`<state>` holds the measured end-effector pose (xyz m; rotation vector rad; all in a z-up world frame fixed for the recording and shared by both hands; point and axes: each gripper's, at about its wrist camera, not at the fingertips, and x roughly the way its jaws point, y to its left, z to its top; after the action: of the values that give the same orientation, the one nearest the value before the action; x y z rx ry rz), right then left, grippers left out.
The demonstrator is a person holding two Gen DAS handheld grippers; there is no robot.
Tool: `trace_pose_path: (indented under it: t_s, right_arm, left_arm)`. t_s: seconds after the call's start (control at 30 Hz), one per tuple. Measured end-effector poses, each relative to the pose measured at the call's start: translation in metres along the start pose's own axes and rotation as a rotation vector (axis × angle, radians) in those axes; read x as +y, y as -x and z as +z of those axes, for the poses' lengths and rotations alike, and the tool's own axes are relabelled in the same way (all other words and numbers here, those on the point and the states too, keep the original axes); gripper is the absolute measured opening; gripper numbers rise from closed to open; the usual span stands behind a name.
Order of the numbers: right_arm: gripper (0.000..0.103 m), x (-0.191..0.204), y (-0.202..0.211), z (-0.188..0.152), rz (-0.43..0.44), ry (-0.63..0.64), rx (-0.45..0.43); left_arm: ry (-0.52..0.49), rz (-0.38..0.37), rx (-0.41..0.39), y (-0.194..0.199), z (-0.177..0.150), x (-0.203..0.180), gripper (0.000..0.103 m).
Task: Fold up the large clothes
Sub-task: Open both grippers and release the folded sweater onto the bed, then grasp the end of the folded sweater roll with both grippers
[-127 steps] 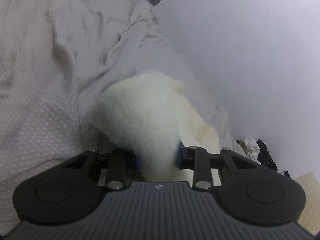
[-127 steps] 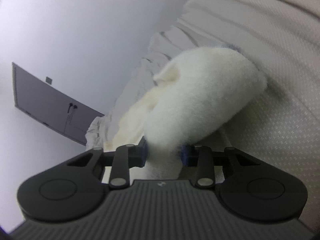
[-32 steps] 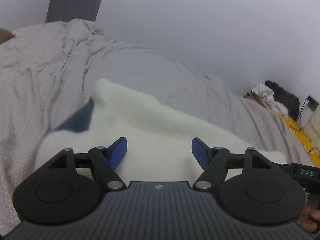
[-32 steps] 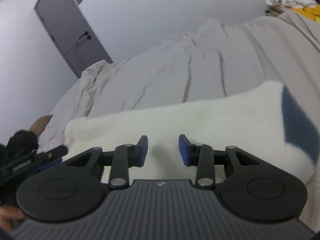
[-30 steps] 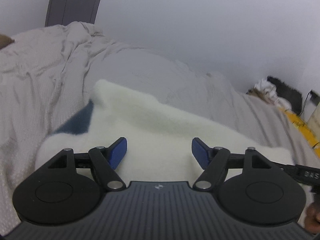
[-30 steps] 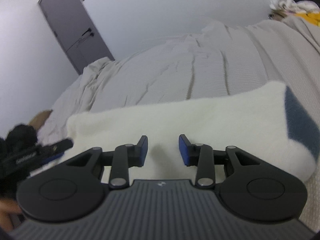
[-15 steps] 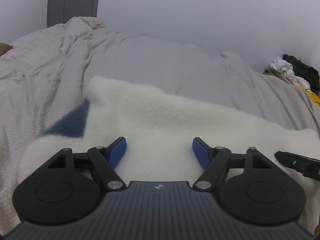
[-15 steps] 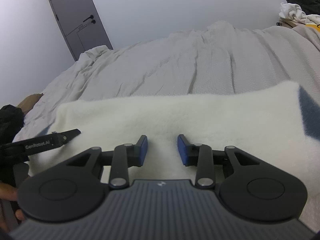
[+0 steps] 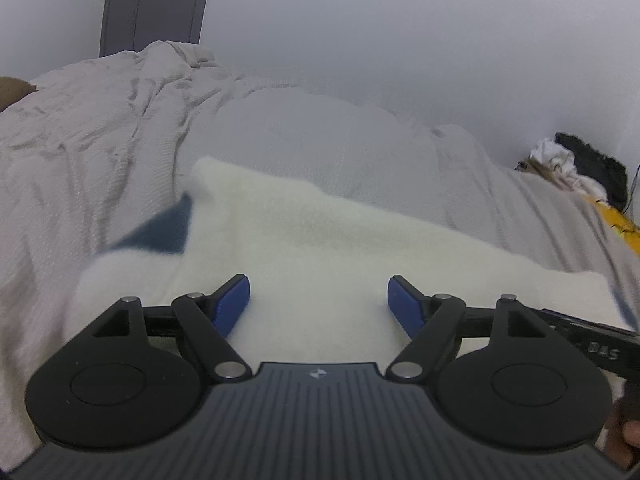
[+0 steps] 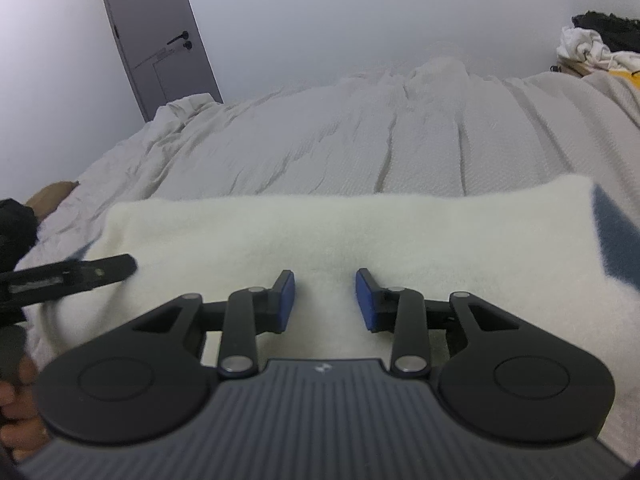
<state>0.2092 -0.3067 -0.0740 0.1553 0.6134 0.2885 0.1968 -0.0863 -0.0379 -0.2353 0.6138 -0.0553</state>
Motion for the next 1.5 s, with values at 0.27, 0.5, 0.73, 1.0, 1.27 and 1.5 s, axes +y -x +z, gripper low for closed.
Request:
trace_pose_path:
  t_s: [0.27,0.5,0.73,1.0,1.27,1.5]
  right_arm:
    - [0.056,0.005,0.038,-0.003,0.039,-0.038,0.011]
    - [0.103,0.005,0.07,-0.005,0.044,-0.059,-0.038]
    - [0.103,0.005,0.069,-0.006,0.061,-0.114,-0.045]
    - [0.103,0.0,0.05,-0.013,0.127,-0.231,0.045]
    - [0.103,0.002,0.046,-0.019,0.146,-0.267,0.068]
    - [0.103,0.002,0.041,-0.03,0.27,-0.414,0.142]
  left_arm:
    - [0.096,-0.034,0.004,0.054,-0.015,0.002,0.083]
    - [0.213,-0.034,0.066,0.063,-0.031,0.017,0.085]
    - [0.401,-0.113,0.161,0.046,-0.042,0.04,0.085]
    - [0.688,-0.222,0.257,0.004,-0.06,0.075,0.085]
    - [0.854,-0.276,0.193,-0.018,-0.066,0.089,0.085]
    - [0.725,-0.211,0.146,-0.015,-0.054,0.071,0.058]
